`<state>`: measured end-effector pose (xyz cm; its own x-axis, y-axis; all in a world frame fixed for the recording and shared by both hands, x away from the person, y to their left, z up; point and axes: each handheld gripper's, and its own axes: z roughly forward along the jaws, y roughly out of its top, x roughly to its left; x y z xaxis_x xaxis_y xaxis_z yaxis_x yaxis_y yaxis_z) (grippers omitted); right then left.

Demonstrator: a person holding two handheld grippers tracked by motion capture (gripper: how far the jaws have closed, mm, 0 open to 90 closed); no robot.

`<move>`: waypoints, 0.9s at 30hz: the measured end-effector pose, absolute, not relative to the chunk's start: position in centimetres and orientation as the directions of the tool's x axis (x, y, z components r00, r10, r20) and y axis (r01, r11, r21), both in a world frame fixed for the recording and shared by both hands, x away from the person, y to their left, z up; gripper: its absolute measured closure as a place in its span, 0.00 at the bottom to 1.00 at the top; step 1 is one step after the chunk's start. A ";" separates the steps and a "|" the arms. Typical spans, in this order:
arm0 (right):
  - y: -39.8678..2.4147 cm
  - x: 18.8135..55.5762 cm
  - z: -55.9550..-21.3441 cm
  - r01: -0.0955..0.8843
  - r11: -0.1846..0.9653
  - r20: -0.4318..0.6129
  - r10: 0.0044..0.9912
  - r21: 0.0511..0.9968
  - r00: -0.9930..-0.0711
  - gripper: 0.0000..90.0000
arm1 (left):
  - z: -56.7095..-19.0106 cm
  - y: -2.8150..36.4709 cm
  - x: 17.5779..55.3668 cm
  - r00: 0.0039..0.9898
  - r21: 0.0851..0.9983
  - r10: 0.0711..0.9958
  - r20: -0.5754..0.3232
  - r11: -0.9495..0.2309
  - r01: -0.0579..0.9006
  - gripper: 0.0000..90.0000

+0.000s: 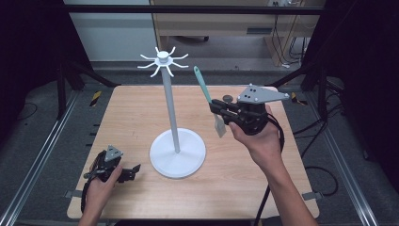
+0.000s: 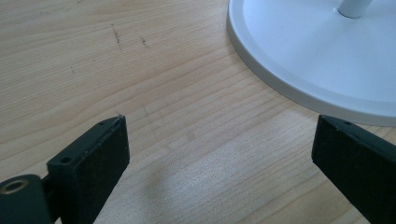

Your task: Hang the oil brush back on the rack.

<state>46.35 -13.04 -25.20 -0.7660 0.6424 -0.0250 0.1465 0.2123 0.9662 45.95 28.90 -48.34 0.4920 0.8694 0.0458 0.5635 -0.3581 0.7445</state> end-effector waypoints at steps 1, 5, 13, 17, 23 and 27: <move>-13.0 46.3 -25.2 0.145 0.208 -0.023 0.639 0.967 -0.768 0.92 | -48.3 28.9 46.0 0.493 0.745 0.869 0.046 -0.359 0.563 0.04; -13.0 46.2 -25.0 0.133 0.194 -0.020 0.634 0.972 -0.773 0.92 | -48.4 28.9 45.9 0.494 0.743 0.868 0.046 -0.361 0.564 0.04; -12.6 46.1 -24.6 0.116 0.183 -0.023 0.620 0.976 -0.784 0.92 | -48.4 28.8 45.9 0.495 0.743 0.868 0.043 -0.360 0.565 0.04; -12.3 46.1 -24.4 0.111 0.190 -0.028 0.612 0.976 -0.791 0.92 | -48.4 28.8 46.0 0.496 0.741 0.867 0.044 -0.361 0.566 0.04; -12.1 46.1 -24.4 0.109 0.188 -0.028 0.607 0.976 -0.794 0.92 | -48.4 28.8 46.0 0.497 0.740 0.867 0.043 -0.362 0.567 0.04; -11.9 46.1 -24.3 0.108 0.192 -0.030 0.601 0.975 -0.798 0.92 | -48.4 28.8 46.0 0.497 0.740 0.867 0.044 -0.362 0.567 0.04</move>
